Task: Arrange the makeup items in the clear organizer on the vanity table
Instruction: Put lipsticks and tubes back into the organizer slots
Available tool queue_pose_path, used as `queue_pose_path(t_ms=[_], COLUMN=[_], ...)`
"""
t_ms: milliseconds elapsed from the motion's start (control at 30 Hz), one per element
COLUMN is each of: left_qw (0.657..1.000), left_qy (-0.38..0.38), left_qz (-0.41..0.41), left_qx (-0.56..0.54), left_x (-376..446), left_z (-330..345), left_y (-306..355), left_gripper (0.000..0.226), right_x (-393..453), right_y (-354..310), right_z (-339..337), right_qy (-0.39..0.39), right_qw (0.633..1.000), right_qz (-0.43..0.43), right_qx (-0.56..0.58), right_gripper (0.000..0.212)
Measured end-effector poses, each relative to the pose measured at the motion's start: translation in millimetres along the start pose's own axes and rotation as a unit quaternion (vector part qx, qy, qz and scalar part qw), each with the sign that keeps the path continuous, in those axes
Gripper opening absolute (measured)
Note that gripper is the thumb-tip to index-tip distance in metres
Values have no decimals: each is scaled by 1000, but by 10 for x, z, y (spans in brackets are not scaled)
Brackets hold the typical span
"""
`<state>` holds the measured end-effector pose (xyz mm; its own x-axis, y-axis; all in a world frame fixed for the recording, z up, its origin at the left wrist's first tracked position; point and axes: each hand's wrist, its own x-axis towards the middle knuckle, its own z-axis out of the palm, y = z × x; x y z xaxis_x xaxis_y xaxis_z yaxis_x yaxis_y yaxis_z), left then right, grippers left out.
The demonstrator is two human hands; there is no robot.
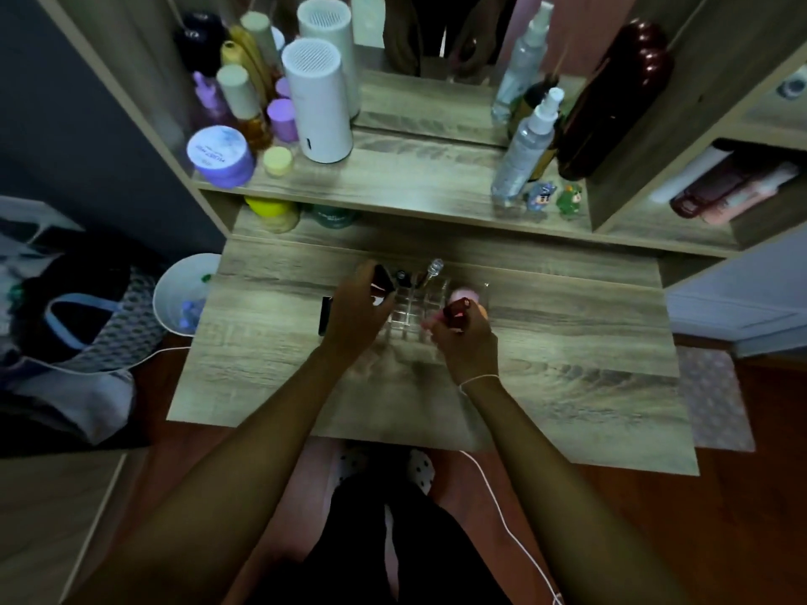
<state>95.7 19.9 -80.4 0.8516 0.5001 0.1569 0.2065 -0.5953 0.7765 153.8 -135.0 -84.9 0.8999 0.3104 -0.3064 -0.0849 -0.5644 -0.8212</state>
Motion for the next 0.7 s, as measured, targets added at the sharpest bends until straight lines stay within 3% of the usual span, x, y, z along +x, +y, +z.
queue_pose_path(t_ms=[167, 333, 700], left_qw=[1000, 997, 992], left_qy=[-18, -56, -94], left_qz=[-21, -57, -26], left_qx=[-14, -1, 85], left_x=[88, 135, 173], left_z=[17, 93, 238], left_y=[-42, -164, -272], left_gripper=[14, 18, 14], right_x=[85, 209, 317], right_y=[-62, -40, -34], right_z=[99, 175, 280], right_qy=[31, 54, 82], right_qw=[999, 998, 991], right_qz=[-6, -14, -47], right_qx=[32, -8, -90], right_gripper=[16, 18, 22])
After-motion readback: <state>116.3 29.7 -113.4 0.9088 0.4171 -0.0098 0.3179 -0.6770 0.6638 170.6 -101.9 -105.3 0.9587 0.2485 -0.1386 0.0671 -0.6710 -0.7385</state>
